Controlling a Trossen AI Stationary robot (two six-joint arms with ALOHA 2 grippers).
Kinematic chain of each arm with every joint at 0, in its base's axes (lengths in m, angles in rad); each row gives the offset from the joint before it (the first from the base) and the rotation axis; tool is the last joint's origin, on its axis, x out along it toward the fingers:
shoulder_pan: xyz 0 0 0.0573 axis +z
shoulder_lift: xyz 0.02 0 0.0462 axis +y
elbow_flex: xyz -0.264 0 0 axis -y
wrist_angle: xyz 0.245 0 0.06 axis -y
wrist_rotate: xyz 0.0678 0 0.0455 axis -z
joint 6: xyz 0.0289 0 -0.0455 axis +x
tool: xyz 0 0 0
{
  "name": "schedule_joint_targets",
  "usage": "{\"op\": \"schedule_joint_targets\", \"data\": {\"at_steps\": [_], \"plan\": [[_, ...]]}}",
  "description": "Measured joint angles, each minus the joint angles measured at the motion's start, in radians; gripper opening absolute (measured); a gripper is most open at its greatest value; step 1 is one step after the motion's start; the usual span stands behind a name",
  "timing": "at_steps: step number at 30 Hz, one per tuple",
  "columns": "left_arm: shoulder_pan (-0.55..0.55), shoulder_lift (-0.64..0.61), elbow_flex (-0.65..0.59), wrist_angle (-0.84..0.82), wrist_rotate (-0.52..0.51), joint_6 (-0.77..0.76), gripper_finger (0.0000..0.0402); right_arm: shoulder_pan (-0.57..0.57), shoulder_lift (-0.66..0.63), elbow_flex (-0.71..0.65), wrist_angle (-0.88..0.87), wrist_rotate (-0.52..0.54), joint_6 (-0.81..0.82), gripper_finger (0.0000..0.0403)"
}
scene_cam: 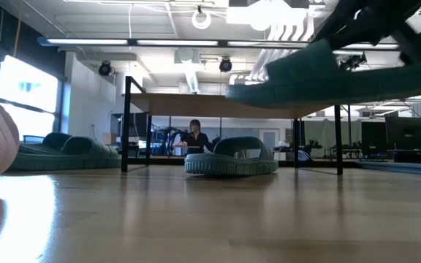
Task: Pick and place slides into the shelf
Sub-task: Put the green slide under the shelf
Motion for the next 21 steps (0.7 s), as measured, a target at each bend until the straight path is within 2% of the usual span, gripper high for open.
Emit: {"op": "schedule_joint_targets", "data": {"at_steps": [3, 6, 13, 21], "plan": [[0.0, 0.0, 0.0, 0.012, 0.032, 0.019, 0.0, -0.013, 0.077, 0.0, 0.094, 0.102, 0.007, 0.0], [0.001, 0.0, 0.0, 0.013, 0.061, 0.026, 0.0, -0.018, 0.162, 0.005, 0.159, 0.154, 0.011, 0.0], [0.001, 0.0, 0.0, 0.008, 0.088, 0.044, 0.0, 0.006, 0.306, 0.094, 0.18, 0.091, 0.017, 0.0], [0.001, 0.0, 0.0, 0.008, 0.124, 0.047, 0.0, 0.052, 0.369, 0.16, 0.169, 0.003, 0.02, 0.0]]}}
